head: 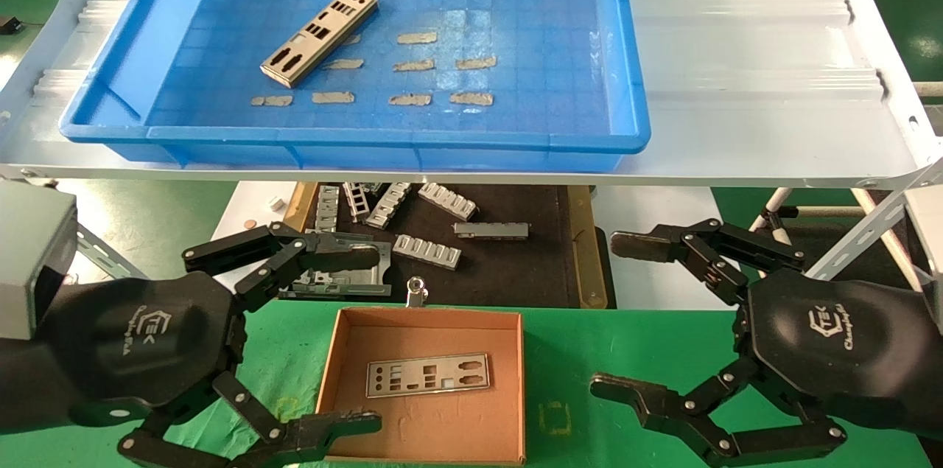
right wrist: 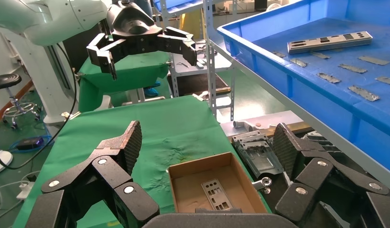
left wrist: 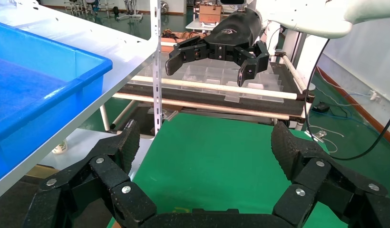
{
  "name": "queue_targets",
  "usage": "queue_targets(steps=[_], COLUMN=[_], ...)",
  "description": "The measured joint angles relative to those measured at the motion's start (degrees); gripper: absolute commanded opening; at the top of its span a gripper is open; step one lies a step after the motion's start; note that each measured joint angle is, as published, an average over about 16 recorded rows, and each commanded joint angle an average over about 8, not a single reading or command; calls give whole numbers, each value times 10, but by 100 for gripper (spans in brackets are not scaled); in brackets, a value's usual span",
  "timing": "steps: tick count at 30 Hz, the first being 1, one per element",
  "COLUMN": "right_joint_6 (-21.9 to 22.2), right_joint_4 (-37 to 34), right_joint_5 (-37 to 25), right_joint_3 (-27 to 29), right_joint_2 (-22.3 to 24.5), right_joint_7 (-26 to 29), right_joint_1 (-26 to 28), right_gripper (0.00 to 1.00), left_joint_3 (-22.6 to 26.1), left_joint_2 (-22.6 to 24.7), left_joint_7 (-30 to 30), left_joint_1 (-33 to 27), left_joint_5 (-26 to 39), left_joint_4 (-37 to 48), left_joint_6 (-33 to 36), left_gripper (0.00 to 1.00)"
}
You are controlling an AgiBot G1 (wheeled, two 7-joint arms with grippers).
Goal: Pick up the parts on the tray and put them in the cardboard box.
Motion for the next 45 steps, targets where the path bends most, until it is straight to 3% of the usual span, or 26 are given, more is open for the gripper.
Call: queue_targets(steps=[45], right_joint_6=[0], right_joint_4=[0], right_joint_5=[0], right_joint_3=[0], right_joint_2=[0], right_joint_7=[0], right_joint_1=[0], right_gripper=[100], left_joint_3=[0], left_joint_2=[0], left_joint_7=[0], left_joint_1=[0], left_joint_5=[0], left_joint_4=[0], left_joint_6=[0], left_gripper=[100])
